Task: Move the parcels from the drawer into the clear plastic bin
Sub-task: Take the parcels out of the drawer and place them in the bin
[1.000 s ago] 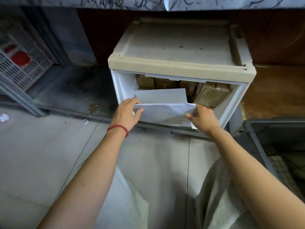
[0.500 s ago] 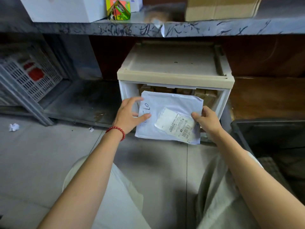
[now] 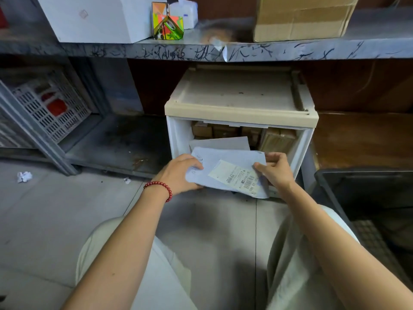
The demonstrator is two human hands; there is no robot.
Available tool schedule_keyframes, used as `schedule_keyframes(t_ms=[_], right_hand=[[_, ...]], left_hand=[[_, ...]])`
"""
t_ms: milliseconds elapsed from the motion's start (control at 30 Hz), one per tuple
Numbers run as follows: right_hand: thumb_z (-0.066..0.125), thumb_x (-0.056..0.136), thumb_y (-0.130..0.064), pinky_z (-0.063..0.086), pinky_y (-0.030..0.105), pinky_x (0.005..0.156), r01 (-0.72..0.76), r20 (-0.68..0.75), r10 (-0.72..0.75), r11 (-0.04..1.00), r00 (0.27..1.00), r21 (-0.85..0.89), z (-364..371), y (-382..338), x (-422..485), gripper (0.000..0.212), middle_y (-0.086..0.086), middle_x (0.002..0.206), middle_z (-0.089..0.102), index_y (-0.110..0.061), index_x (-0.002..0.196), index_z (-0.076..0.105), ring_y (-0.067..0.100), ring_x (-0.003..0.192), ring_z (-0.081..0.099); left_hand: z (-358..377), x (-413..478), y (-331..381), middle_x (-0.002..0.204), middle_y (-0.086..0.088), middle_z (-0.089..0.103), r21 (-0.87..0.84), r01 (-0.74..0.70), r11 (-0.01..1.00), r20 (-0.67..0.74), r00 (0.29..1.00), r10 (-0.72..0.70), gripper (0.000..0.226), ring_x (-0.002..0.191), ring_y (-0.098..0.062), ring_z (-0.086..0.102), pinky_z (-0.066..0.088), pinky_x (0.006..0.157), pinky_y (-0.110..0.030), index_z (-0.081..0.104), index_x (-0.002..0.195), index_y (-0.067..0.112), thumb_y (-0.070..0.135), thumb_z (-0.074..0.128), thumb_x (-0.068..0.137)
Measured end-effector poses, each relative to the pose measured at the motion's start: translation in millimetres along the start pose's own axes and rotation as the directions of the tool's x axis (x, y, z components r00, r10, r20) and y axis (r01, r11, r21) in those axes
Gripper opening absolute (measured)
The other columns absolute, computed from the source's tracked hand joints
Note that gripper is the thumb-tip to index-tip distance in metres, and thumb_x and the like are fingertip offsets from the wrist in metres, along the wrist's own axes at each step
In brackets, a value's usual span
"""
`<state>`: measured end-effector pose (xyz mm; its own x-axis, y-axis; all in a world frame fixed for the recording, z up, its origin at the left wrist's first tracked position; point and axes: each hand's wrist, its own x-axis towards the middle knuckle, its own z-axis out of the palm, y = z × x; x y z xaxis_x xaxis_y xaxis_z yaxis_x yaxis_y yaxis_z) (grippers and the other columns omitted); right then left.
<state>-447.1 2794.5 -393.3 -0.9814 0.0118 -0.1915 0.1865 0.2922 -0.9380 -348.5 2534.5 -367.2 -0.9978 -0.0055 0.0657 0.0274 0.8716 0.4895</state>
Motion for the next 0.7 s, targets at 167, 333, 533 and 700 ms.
schedule_keyframes(t_ms=[167,333,533,700], right_hand=[[0.069,0.085,-0.043,0.056,0.033,0.082,0.031,0.162,-0.036,0.999,0.986,0.03,-1,1,0,0.04,-0.001,0.107,0.064,-0.015,0.111,0.059,0.015,0.093,0.065],[0.06,0.086,-0.058,0.055,0.029,0.077,0.029,0.199,-0.054,0.992,0.979,0.125,-7,-5,-6,0.048,-0.002,0.11,0.064,-0.017,0.11,0.06,0.012,0.102,0.063],[0.062,0.092,-0.032,0.04,0.025,0.061,0.253,0.092,-0.237,0.93,0.967,-0.268,-20,-7,-7,0.017,-0.001,0.085,0.059,-0.017,0.095,0.056,0.015,0.075,0.051],[0.054,0.097,-0.033,0.049,0.039,0.075,0.285,0.023,-0.291,0.912,0.956,-0.296,-72,-16,-7,0.017,0.007,0.099,0.062,-0.016,0.1,0.051,0.021,0.086,0.056]], left_hand=[[-2,2,5,0.087,0.0,0.061,0.074,0.065,0.995,-0.157,0.986,-0.052,0.007,0.079,-0.021,0.06,0.052,0.07,-0.033,0.059,0.092,0.025,0.018,0.06,0.091],[-1,7,5,0.075,-0.004,0.055,0.07,0.182,0.981,-0.221,0.962,-0.163,0.023,0.072,-0.023,0.057,0.052,0.068,-0.033,0.056,0.112,0.016,0.027,0.06,0.092],[2,19,26,0.087,-0.008,0.061,-0.052,0.179,0.982,-0.259,0.948,-0.187,0.025,0.077,-0.024,0.058,0.046,0.064,-0.031,0.047,0.1,0.013,0.035,0.057,0.093],[12,36,75,0.085,-0.005,0.054,0.027,0.066,0.997,-0.239,0.969,-0.057,0.027,0.076,-0.027,0.055,0.048,0.065,-0.038,0.043,0.109,0.01,0.034,0.048,0.097]])
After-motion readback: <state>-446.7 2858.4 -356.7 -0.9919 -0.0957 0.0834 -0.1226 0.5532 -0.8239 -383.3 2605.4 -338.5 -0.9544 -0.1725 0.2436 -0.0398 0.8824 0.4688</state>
